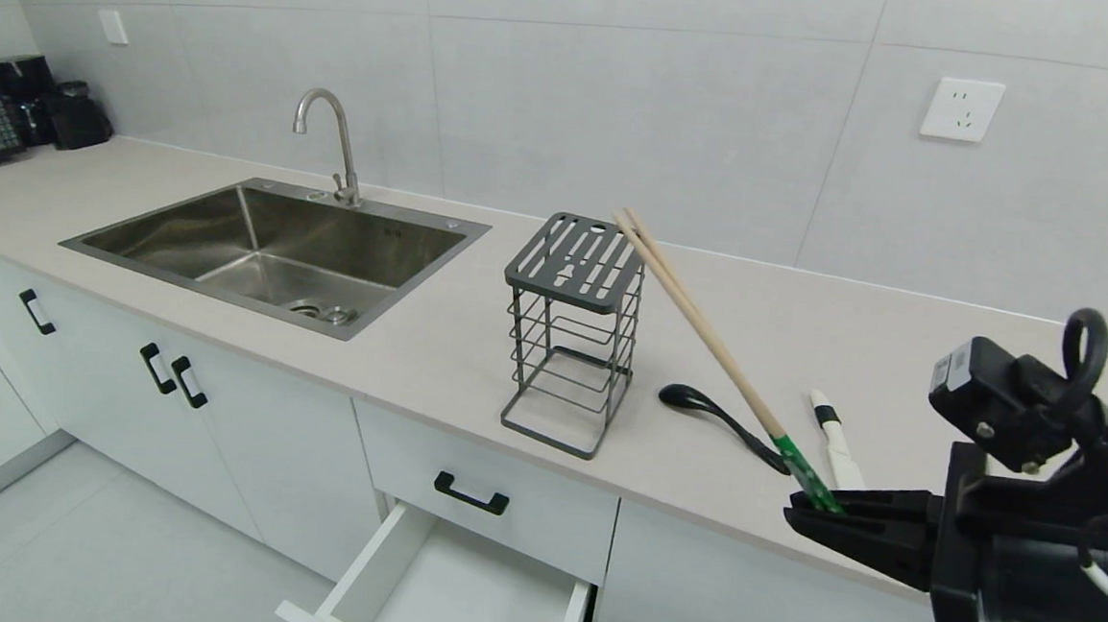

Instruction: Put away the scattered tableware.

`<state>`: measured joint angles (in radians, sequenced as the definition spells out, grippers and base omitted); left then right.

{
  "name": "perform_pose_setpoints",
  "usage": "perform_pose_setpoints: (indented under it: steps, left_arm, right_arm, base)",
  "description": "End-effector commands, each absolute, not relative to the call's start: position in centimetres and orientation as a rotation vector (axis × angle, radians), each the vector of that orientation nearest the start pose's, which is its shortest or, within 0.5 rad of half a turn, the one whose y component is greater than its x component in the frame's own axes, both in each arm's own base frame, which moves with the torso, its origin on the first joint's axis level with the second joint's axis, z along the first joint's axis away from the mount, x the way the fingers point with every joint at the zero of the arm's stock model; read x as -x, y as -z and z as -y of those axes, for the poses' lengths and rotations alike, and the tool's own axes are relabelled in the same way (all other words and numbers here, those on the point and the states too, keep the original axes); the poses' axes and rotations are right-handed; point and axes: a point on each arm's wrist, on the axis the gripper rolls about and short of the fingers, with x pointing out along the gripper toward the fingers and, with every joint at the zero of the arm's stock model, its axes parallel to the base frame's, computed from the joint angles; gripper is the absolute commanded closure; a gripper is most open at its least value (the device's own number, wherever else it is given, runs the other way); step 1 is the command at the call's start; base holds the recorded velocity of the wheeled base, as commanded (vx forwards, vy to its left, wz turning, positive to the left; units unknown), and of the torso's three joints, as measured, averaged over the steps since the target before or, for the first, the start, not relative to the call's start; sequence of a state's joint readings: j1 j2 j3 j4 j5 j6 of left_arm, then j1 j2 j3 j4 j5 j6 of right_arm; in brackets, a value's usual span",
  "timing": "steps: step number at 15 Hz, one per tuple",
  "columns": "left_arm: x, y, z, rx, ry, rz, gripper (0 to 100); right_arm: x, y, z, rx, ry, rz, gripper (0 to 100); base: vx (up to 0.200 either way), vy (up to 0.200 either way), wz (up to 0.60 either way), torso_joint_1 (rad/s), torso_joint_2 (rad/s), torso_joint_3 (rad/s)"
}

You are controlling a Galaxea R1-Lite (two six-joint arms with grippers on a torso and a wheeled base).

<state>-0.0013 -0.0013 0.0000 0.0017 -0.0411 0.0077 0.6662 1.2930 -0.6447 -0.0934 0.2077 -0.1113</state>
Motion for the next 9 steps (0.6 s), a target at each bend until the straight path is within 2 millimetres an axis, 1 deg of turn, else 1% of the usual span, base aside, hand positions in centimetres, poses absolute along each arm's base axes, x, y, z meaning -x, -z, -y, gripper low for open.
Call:
perform_pose_setpoints:
  steps: [1,2,3,4,5,6,8,9]
  left_arm:
    - [2.3,-7.5,0.1,-0.008,0.043,-0.001,0]
    - [2.3,-7.5,0.1,-0.008,0.043,-0.001,0]
    - [2.3,-7.5,0.1,-0.008,0.043,-0.001,0]
    - [2.3,-7.5,0.1,-0.008,0.043,-0.001,0]
    - [2.3,-7.5,0.1,-0.008,0.043,-0.001,0]
    - [2.3,-7.5,0.1,-0.008,0.043,-0.001,0]
    - [2.3,-7.5,0.1,-0.008,0.043,-0.001,0]
    - [2.3,-7.5,0.1,-0.008,0.043,-0.001,0]
  right_arm:
    - [-14.5,-18.0,-12.7,0.274,-0.923,-0.539,100]
    - [-14.6,-17.0,-13.8,0.307,-0.958,-0.581,100]
    - [-14.7,-16.7,-14.2,0.316,-0.97,-0.59,100]
    - [-14.9,-15.8,-15.6,0.345,-1.007,-0.631,100]
    - [-14.9,-15.4,-16.4,0.353,-1.028,-0.646,100]
    - [-14.5,-14.3,-17.5,0.385,-1.072,-0.678,100]
    - [-14.3,-13.2,-18.9,0.418,-1.11,-0.719,100]
    - [-14.7,-12.3,-19.6,0.439,-1.114,-0.735,100]
  base:
    - [0.0,0.0,0.0,0.0,0.0,0.0]
    - [0.0,0.0,0.0,0.0,0.0,0.0]
    - [0.0,0.0,0.0,0.0,0.0,0.0]
    - [0.0,0.0,0.0,0.0,0.0,0.0]
    - [0.0,0.0,0.0,0.0,0.0,0.0]
    - [0.0,0.0,0.0,0.0,0.0,0.0]
    - [0.0,0.0,0.0,0.0,0.0,0.0]
    - [0.0,0.0,0.0,0.0,0.0,0.0]
